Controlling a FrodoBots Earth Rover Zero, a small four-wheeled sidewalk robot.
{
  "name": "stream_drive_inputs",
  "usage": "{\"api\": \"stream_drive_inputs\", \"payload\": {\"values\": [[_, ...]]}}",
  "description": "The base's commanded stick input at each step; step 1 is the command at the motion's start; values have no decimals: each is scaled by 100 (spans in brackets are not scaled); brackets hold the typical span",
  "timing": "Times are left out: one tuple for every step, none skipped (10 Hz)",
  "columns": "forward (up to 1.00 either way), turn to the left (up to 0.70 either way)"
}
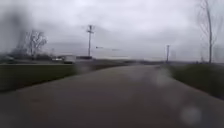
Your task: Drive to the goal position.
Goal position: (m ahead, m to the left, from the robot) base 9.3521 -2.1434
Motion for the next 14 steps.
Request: {"api": "stream_drive_inputs", "payload": {"values": [[50, -1], [50, -1], [50, -1], [50, -1], [50, -1], [50, -1], [50, -1], [50, -1], [50, -1], [50, -1], [50, -1], [50, -1], [50, -1], [50, -1]]}}
